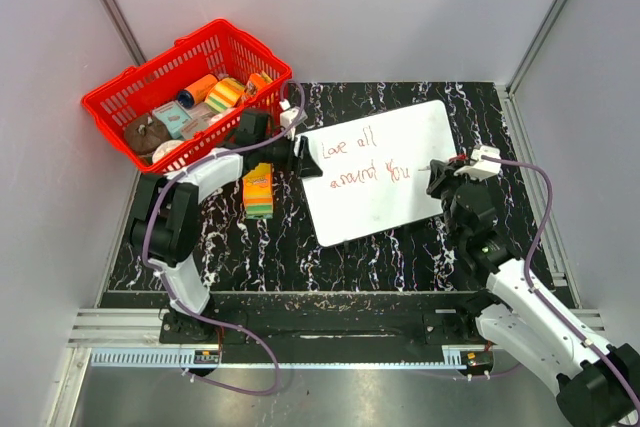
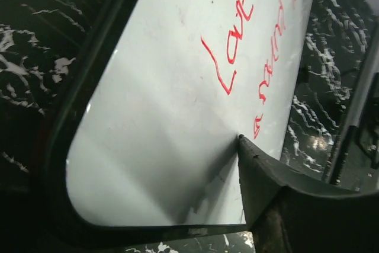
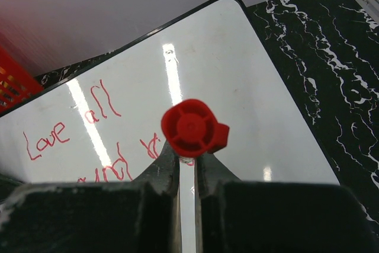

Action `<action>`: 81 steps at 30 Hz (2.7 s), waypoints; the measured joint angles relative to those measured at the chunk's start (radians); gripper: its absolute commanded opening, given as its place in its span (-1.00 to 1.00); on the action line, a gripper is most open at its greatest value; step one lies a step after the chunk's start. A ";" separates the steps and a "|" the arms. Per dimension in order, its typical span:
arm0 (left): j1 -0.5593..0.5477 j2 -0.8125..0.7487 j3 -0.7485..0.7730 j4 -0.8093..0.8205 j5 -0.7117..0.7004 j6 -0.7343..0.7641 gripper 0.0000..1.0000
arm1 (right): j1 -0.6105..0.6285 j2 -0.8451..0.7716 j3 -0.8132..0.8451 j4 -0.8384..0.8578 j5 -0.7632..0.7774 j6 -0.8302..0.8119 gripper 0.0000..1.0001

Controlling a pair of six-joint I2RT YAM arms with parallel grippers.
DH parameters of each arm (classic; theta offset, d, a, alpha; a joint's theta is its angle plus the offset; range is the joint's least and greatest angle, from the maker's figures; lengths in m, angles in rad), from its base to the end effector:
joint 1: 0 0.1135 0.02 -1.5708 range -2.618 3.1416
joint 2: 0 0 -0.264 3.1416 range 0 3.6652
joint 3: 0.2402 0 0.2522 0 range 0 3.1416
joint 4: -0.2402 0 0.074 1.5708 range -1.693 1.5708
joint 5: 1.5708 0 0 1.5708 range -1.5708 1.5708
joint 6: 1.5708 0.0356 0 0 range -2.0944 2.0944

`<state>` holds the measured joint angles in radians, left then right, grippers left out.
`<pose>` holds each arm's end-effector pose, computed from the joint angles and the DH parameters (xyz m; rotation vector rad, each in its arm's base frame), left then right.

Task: Write a sentence on the whiteboard
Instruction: Put down the whiteboard marker without the cap at the corner of the board, then reset both arms

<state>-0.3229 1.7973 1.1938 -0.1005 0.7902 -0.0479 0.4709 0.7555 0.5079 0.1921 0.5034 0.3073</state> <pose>0.3623 -0.1479 0.2170 0.7238 2.1261 -1.0920 0.1727 0.0686 0.2868 0.2535 1.6028 0.1907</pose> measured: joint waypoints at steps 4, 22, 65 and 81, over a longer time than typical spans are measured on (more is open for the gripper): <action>-0.004 -0.052 -0.055 0.025 -0.101 0.051 0.54 | 0.000 -0.005 0.005 -0.020 -0.007 0.000 -1.00; -0.010 -0.446 -0.300 0.087 -0.599 0.048 0.98 | -0.001 -0.158 0.005 -0.187 -0.138 0.102 -1.00; -0.010 -1.084 -0.476 -0.139 -0.759 -0.405 0.98 | -0.003 -0.320 -0.397 -0.381 -0.626 0.969 0.99; -0.010 -1.084 -0.476 -0.172 -0.743 -0.352 0.98 | -0.003 -0.042 0.075 -0.430 -0.274 0.335 1.00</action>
<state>-0.3332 0.7132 0.7181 -0.2726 0.0475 -0.3996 0.4683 0.7139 0.5831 -0.2379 0.2291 0.6426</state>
